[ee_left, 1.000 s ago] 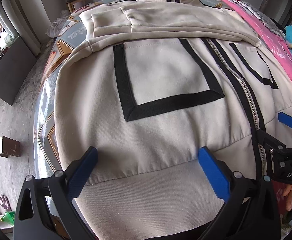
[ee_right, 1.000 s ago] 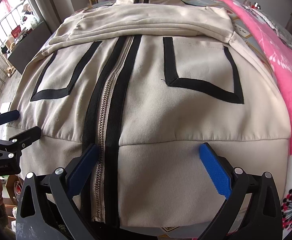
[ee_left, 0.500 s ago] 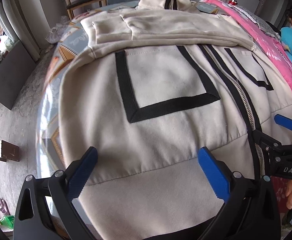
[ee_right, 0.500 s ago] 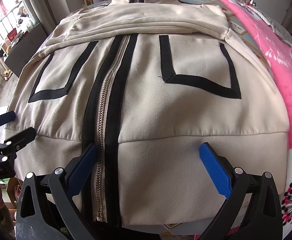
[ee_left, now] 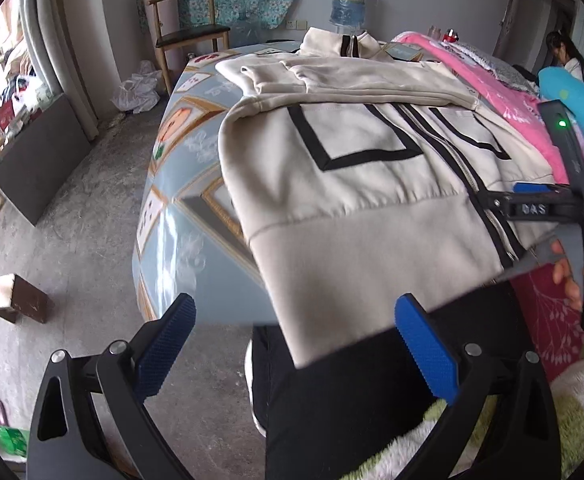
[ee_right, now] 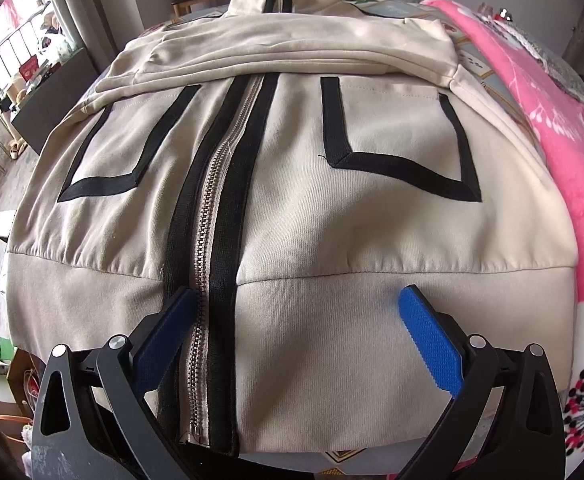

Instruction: Fold large clothes

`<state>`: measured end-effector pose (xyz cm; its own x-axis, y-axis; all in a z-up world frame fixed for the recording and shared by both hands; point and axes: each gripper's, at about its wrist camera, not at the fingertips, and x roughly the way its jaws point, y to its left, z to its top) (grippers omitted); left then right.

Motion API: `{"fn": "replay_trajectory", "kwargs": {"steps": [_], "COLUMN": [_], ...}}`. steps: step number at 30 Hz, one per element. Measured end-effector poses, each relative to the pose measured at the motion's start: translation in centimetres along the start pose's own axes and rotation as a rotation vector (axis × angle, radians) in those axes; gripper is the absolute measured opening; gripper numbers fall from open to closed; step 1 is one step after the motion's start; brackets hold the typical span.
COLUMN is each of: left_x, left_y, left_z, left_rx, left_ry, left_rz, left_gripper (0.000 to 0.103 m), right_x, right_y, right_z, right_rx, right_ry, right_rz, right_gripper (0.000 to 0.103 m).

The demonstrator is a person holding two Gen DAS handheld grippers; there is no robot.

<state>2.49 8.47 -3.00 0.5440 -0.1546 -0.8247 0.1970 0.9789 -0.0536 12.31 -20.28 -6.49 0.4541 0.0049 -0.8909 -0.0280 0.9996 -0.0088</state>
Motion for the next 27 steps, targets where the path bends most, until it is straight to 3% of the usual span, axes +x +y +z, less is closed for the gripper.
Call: {"fn": "replay_trajectory", "kwargs": {"steps": [7, 10, 14, 21, 27], "left_x": [0.8, 2.0, 2.8, 4.8, 4.1], "left_y": [1.0, 1.1, 1.2, 2.2, 1.8], "left_z": [-1.9, -1.6, -1.9, -1.7, -0.9], "left_rx": [-0.069, -0.099, -0.124, -0.198, -0.236], "left_ry": [0.006, 0.048, 0.098, 0.207, 0.191], "left_rz": [-0.176, -0.262, -0.286, -0.320, -0.410], "left_gripper": [0.085, 0.073, 0.054, 0.050, 0.048], "right_x": [-0.2, -0.3, -0.3, -0.3, -0.4], "right_y": [-0.1, -0.1, -0.1, -0.2, -0.3], "right_z": [-0.2, -0.3, -0.4, -0.5, -0.6], "right_rx": [0.000, -0.004, -0.004, -0.009, -0.026], "right_ry": [-0.006, -0.014, -0.014, -0.024, -0.036], "right_rz": [-0.001, 0.000, 0.000, 0.002, 0.011], "right_gripper": [0.097, 0.097, 0.097, 0.097, 0.097]}}
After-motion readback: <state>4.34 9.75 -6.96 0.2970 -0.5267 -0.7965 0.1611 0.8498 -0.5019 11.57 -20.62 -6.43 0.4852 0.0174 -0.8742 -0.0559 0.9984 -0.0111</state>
